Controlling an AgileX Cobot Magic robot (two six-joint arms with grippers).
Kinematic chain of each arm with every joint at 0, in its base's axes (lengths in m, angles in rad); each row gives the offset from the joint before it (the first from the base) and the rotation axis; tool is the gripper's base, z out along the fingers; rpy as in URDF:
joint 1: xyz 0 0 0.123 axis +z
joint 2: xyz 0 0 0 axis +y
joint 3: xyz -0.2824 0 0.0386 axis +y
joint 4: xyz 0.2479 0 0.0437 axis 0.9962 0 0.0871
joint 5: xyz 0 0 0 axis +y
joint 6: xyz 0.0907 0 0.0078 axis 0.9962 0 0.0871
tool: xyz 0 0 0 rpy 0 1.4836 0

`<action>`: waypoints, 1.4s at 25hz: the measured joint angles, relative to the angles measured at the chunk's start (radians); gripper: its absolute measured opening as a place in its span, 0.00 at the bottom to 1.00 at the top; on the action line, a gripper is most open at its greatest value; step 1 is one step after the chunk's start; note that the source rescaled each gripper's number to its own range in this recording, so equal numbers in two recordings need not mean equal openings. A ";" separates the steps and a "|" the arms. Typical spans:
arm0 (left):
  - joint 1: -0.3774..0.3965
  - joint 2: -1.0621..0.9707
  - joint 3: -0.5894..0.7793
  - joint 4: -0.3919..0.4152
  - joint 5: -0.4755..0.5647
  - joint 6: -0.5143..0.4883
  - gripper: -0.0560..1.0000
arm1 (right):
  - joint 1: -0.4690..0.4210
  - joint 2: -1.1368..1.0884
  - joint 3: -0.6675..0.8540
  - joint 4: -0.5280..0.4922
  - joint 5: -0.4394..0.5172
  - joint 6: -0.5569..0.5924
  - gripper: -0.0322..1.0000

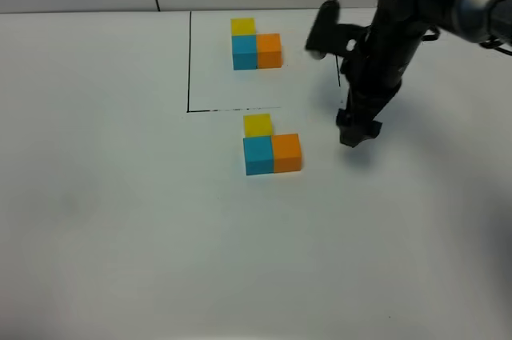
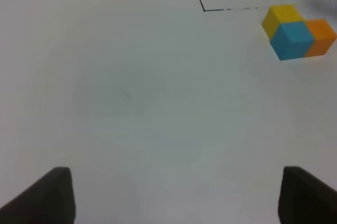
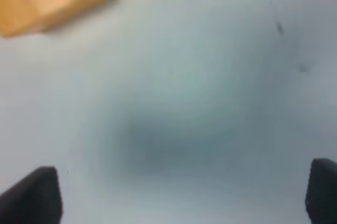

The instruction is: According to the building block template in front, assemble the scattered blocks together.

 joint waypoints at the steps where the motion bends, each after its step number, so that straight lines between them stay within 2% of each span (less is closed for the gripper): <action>1: 0.000 0.000 0.000 0.000 0.000 0.000 0.68 | -0.031 -0.014 0.000 0.003 0.003 0.063 0.89; 4: 0.000 0.000 0.000 0.000 0.000 0.000 0.68 | -0.125 -0.059 0.001 0.022 -0.014 0.320 0.89; 7: 0.000 0.000 0.000 0.000 0.000 0.000 0.68 | -0.230 -0.120 0.027 0.024 -0.048 0.511 0.89; 9: 0.000 0.000 0.000 0.000 0.000 0.000 0.68 | -0.302 -0.183 0.087 0.022 -0.086 0.558 0.89; 12: 0.000 0.000 0.000 0.000 0.000 0.000 0.68 | -0.374 -0.308 0.257 0.020 -0.177 0.574 0.89; 16: 0.000 0.000 0.000 0.000 0.000 0.000 0.68 | -0.421 -0.518 0.489 0.020 -0.330 0.575 0.89; 18: 0.000 0.000 0.000 0.000 0.000 0.000 0.68 | -0.427 -0.623 0.560 0.020 -0.366 0.576 0.89; 21: 0.000 0.000 0.000 0.000 0.000 0.000 0.68 | -0.427 -0.781 0.622 0.035 -0.340 0.590 0.89; 26: 0.000 0.000 0.000 0.000 0.000 0.000 0.68 | -0.427 -1.033 0.739 0.059 -0.202 0.635 0.89; 32: 0.000 0.000 0.000 0.000 0.000 0.000 0.68 | -0.427 -1.363 0.921 0.066 -0.171 0.706 0.89; 35: 0.000 0.000 0.000 0.000 0.000 0.000 0.68 | -0.427 -1.505 0.997 0.076 -0.125 0.716 0.89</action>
